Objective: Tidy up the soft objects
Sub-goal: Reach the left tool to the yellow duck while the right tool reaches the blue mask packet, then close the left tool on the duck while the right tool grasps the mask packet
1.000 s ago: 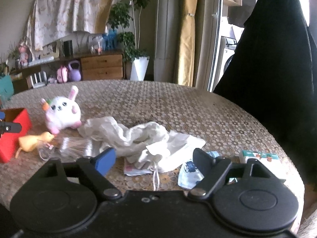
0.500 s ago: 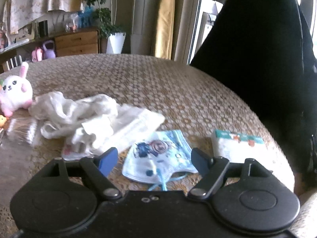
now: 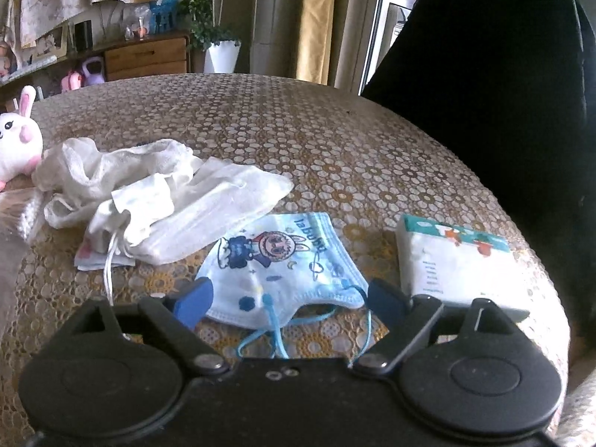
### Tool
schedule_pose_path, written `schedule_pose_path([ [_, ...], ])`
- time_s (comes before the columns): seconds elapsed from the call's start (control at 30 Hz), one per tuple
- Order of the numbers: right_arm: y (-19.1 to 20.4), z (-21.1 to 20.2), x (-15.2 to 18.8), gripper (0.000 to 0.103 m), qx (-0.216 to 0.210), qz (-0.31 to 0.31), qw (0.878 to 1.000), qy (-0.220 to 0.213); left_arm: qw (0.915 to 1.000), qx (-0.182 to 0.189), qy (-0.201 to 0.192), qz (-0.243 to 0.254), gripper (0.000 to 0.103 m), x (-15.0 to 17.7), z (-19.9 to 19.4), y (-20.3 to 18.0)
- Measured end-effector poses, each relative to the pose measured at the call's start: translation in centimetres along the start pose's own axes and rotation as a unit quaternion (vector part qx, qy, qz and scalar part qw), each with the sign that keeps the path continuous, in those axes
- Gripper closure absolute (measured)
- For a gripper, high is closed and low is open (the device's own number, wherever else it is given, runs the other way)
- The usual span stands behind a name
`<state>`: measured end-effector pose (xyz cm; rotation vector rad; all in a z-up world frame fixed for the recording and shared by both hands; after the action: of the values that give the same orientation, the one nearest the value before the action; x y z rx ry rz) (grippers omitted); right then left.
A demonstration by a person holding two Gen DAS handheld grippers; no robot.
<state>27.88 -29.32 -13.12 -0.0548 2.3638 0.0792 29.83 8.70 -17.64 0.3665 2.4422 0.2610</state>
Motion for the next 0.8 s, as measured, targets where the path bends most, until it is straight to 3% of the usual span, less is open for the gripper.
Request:
schedule_pose_path([
  [0.1,0.2,0.6,-0.3,0.006,-0.019,0.006,1.0,-0.001,1.0,-0.007,0.002,0.006,0.04,0.0,0.1,-0.1],
  [0.33,0.3,1.9,0.0,0.006,-0.027,0.004,0.999,0.017,0.9995,-0.022,-0.001,0.024,0.059,-0.1,0.0,0.1],
  [0.47,0.0,1.9,0.1,0.009,-0.033,0.011,0.999,0.017,0.9991,-0.025,0.002,0.034,0.063,0.0,0.1,-0.3],
  [0.53,0.0,1.7,0.0,0.017,-0.034,0.012,0.999,0.014,0.9991,-0.027,-0.001,0.033,0.066,0.0,0.0,-0.3],
  [0.73,-0.3,1.0,-0.3,0.057,-0.026,0.016,1.0,0.008,0.9991,-0.027,-0.004,0.034,0.07,0.0,-0.2,-0.3],
  [0.8,-0.2,0.7,-0.2,0.082,-0.025,0.013,1.0,0.005,0.9991,-0.029,-0.005,0.03,0.072,-0.1,-0.3,-0.2],
])
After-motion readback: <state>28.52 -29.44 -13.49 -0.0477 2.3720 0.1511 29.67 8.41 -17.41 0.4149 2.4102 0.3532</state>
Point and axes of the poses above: each gripper's, at about its wrist camera, not at the fingertips, and z roughly the way its jaws point, y to its left, x to its underside, the point moved 7 cm from there along z, roughly the way its jaws point, and after that the axes turned 11 degrees about z, right-handed, at the moved point
